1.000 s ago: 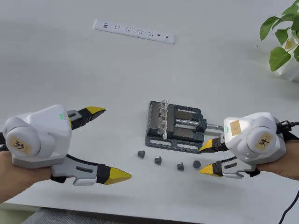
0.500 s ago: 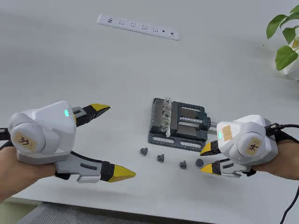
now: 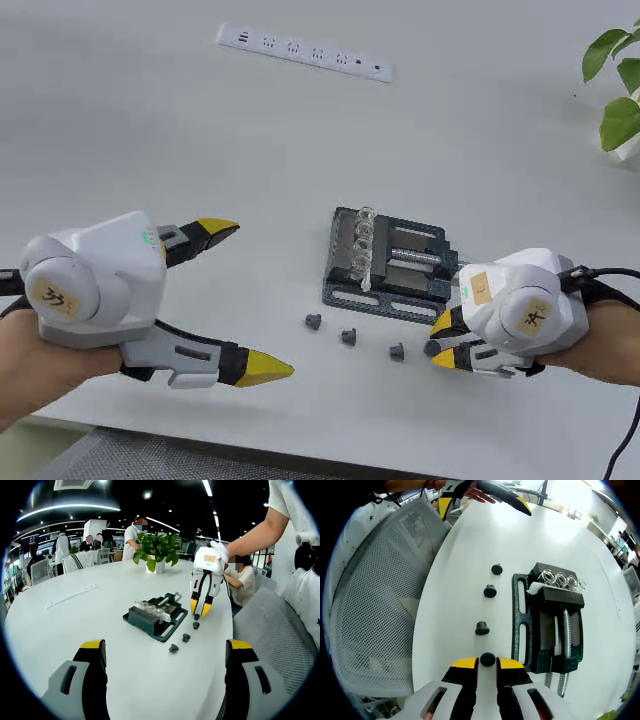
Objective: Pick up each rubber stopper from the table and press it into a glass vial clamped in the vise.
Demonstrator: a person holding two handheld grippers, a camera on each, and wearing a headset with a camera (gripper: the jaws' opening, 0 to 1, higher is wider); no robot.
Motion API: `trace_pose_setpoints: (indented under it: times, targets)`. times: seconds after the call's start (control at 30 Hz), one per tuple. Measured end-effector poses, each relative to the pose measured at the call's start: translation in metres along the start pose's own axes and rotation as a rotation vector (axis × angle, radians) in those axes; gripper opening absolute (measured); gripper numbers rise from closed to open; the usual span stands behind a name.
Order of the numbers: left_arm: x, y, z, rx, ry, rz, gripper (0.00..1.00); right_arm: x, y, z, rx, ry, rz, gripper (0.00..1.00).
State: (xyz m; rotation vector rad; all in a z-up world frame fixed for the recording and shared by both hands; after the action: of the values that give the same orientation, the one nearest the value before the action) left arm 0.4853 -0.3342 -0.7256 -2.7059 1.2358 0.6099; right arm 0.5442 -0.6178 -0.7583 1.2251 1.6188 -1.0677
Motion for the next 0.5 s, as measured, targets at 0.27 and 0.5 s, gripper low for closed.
trace_pose_setpoints:
  times: [0.27, 0.5]
  targets:
    - [0.0009, 0.0004, 0.0004, -0.004, 0.002, 0.002, 0.98, 0.0002, 0.0011, 0.0005, -0.005, -0.007, 0.0, 0.09]
    - [0.0006, 0.0019, -0.0001, -0.004, 0.0, 0.003, 0.98, 0.0009, 0.0009, -0.001, -0.011, -0.013, -0.003, 0.08]
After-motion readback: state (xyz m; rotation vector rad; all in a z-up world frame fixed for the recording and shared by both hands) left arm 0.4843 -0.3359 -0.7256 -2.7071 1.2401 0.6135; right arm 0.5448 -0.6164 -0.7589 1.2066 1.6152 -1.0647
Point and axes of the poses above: the centre of the closed fingertips' face, and the gripper's own axes: x roughly forward along the fingers, y roughly to its right, z roughly out of its underside, the point moved 10 cm from there along -x, roughly backward along the fingers, and after that the axes turned 7 degrees about -z, right-handed, at the moved point
